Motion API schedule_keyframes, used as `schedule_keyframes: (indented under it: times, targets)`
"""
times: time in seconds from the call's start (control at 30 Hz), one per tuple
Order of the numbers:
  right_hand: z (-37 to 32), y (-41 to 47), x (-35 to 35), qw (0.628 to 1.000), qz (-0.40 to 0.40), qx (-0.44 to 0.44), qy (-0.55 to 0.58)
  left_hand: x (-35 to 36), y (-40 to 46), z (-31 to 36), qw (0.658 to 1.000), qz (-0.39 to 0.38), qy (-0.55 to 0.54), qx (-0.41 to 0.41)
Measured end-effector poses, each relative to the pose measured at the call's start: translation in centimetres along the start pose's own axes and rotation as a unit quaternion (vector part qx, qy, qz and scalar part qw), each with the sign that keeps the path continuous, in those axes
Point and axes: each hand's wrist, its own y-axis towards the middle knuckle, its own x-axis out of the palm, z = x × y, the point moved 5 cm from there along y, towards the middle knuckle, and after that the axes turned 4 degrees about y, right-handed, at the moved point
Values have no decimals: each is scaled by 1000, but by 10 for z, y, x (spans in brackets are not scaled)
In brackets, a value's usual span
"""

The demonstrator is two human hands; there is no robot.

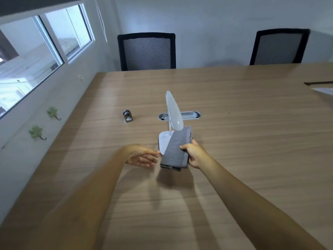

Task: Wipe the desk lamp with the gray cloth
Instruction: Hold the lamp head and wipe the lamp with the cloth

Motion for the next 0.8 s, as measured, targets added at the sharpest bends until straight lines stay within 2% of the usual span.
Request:
schedule_keyframes:
  times: [0.13,0.2,0.33,0.47,0.67,0.8]
  targets:
    - [-18,4,-29,997,56,-38,-41,-26,-4,38,990,120,-30,68]
    - [-26,4,-39,994,69,-54,-60,-31,-8,65,981,143,-57,114]
    - [-34,3,-48,992,72,-74,-73,-31,-12,118,962,140,-138,188]
    - [-39,-2,-52,989,63,-94,-95,-31,-14,155,945,97,-173,262]
    - [-60,-15,-46,980,45,-142,-131,-37,-7,173,942,91,-163,280]
    - [-93,-31,-31,967,42,-203,-149,-37,-4,171,940,96,-168,280]
